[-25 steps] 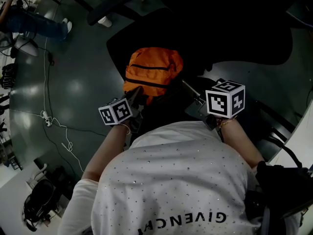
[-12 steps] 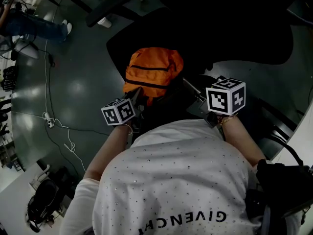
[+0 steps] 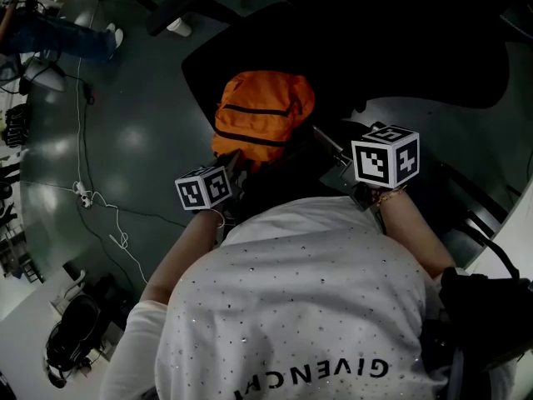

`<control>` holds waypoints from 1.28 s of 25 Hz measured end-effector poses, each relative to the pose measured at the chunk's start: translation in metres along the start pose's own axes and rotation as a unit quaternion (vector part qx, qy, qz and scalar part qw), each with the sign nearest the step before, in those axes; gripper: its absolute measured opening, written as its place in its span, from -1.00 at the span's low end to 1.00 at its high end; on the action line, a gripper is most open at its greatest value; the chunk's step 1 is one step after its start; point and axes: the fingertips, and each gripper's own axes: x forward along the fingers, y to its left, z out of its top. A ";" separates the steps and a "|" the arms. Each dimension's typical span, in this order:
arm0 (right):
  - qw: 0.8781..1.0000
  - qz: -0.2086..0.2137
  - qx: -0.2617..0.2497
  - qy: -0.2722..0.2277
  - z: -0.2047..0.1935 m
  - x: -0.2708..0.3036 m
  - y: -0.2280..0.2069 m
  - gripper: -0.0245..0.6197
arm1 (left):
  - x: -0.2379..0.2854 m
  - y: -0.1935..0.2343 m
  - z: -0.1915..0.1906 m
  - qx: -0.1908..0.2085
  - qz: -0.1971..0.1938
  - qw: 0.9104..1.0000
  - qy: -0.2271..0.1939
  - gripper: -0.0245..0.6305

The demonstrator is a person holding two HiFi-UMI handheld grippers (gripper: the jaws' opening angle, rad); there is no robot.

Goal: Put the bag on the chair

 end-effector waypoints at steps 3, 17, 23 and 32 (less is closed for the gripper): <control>1.000 -0.003 0.001 0.000 -0.001 0.000 -0.001 -0.90 | -0.001 0.002 -0.001 -0.015 -0.002 1.000 0.002 -0.91; 1.000 -0.009 0.008 0.004 -0.011 -0.004 -0.007 -0.90 | 0.005 0.001 -0.016 0.017 -0.002 0.999 0.047 -0.47; 1.000 -0.009 0.011 0.003 -0.012 -0.003 -0.010 -0.90 | 0.010 -0.001 -0.027 0.074 0.006 0.994 0.076 -0.24; 1.000 -0.005 0.010 0.013 -0.008 0.006 -0.012 -0.90 | 0.008 0.008 -0.035 0.059 0.002 0.994 0.096 -0.19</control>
